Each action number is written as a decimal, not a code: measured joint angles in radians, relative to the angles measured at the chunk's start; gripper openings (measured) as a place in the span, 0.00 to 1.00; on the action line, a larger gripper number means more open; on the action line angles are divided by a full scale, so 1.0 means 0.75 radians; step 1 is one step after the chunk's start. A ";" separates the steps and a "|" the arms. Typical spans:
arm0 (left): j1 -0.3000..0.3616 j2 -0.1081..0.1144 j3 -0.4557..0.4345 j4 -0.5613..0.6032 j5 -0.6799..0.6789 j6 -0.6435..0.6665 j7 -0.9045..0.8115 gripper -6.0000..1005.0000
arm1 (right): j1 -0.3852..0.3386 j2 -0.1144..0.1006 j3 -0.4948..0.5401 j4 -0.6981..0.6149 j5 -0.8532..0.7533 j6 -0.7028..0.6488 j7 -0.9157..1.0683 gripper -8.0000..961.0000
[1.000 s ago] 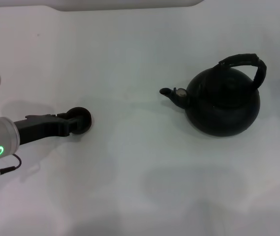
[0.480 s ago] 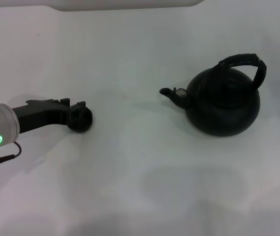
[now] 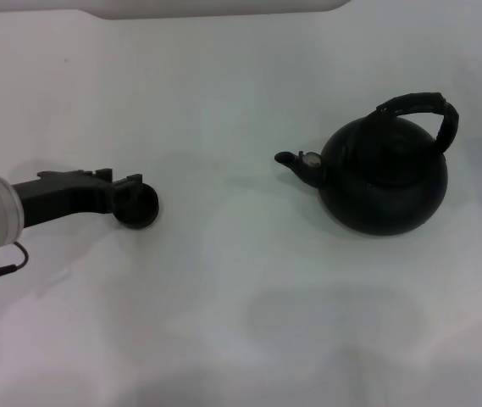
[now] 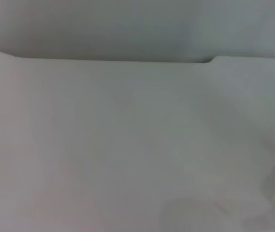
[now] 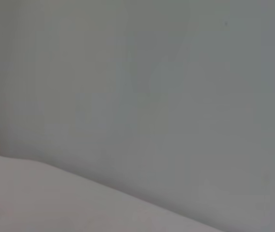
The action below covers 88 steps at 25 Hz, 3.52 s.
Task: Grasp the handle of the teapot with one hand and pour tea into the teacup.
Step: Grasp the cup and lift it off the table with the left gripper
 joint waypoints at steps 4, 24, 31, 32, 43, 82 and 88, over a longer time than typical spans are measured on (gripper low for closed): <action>0.001 -0.002 -0.014 0.000 0.000 -0.030 -0.010 0.47 | 0.003 0.000 -0.004 0.001 -0.005 0.006 0.000 0.91; -0.211 -0.002 -0.018 -0.125 0.129 -0.073 -0.110 0.88 | -0.022 0.002 0.000 -0.007 -0.003 0.087 0.000 0.91; -0.319 -0.003 -0.013 -0.200 0.137 -0.126 -0.162 0.88 | -0.035 0.001 0.007 0.001 0.001 0.090 -0.005 0.91; -0.321 -0.002 -0.014 -0.199 0.137 -0.128 -0.163 0.88 | -0.037 0.001 0.007 0.001 0.002 0.090 -0.009 0.91; -0.331 -0.001 -0.026 -0.159 0.243 -0.239 -0.261 0.88 | -0.034 0.000 0.007 0.003 0.004 0.090 -0.031 0.91; -0.335 -0.003 -0.016 -0.166 0.306 -0.287 -0.333 0.88 | -0.027 -0.001 0.023 0.003 0.004 0.086 -0.053 0.91; -0.340 -0.004 -0.014 -0.167 0.314 -0.292 -0.339 0.87 | -0.027 -0.002 0.023 0.003 0.004 0.084 -0.053 0.91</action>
